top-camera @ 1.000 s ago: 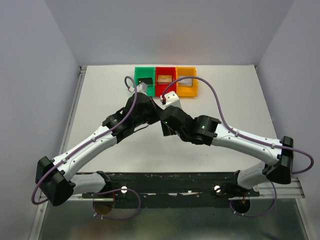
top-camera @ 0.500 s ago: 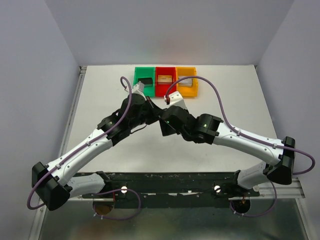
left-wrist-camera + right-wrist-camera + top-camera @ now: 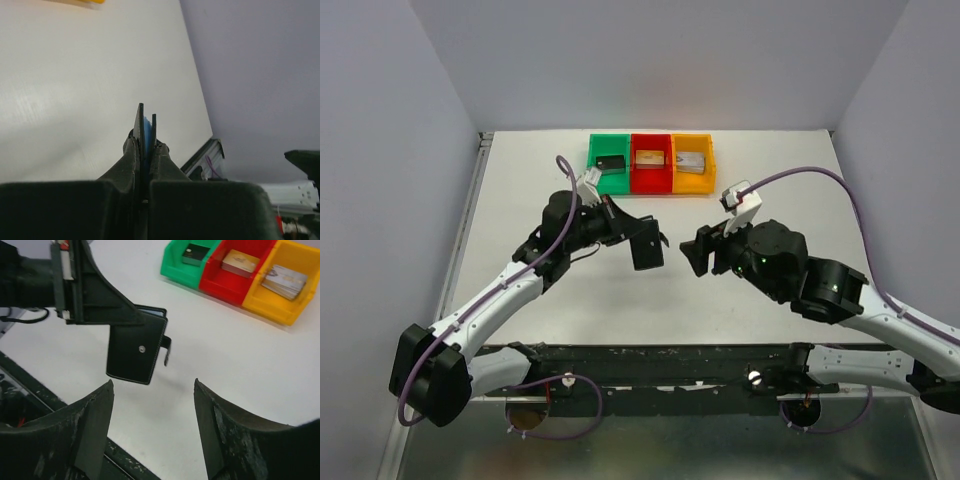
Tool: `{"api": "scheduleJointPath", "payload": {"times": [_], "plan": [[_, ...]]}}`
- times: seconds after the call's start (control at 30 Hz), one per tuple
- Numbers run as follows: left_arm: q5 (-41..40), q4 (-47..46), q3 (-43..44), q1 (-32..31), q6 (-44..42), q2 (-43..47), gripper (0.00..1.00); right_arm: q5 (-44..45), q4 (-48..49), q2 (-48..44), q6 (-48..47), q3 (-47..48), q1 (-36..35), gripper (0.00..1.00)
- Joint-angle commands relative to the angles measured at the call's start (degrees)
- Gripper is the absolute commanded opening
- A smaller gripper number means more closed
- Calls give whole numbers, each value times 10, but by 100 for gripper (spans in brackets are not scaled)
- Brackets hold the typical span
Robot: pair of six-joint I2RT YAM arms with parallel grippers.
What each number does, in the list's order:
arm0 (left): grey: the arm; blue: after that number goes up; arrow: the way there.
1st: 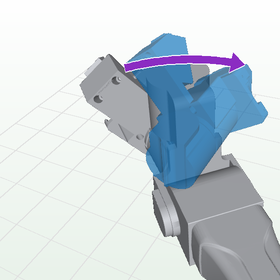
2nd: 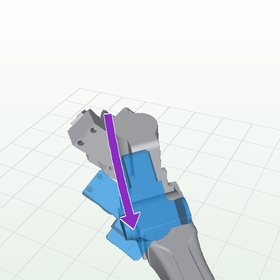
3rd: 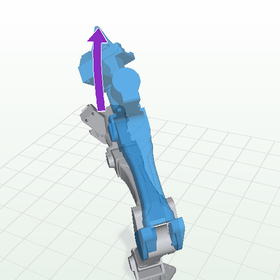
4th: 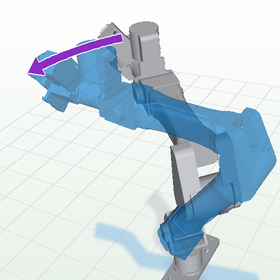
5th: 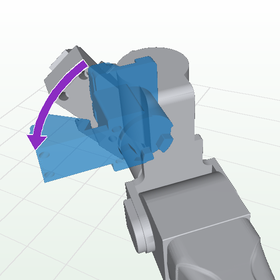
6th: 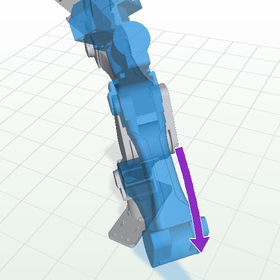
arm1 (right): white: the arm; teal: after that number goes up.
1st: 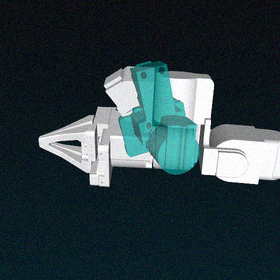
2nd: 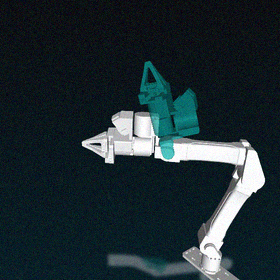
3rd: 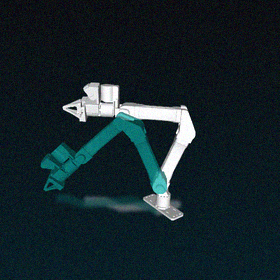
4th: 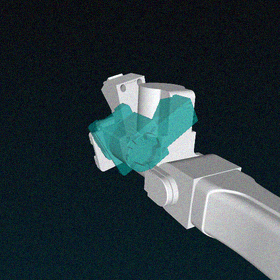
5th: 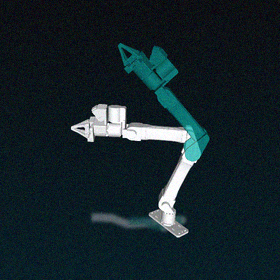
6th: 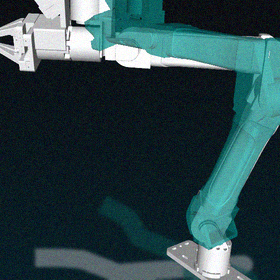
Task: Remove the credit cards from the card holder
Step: Open the card holder.
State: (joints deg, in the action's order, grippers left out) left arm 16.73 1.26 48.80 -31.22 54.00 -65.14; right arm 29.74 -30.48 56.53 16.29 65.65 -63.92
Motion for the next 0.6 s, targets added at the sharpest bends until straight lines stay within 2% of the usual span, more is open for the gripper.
{"api": "scheduleJointPath", "payload": {"times": [0.0,0.2,0.4,0.57], "plan": [[225,-297,-66,24,-31,18,0,-144,62,-12,-12,-14,17,72],[353,-451,-76,48,-2,5,0,-189,91,-34,1,-47,38,70],[424,-660,-78,52,112,-41,0,-204,86,-30,1,-50,56,62],[434,-714,-72,54,148,-65,0,-216,88,-39,0,-57,75,54]]}}
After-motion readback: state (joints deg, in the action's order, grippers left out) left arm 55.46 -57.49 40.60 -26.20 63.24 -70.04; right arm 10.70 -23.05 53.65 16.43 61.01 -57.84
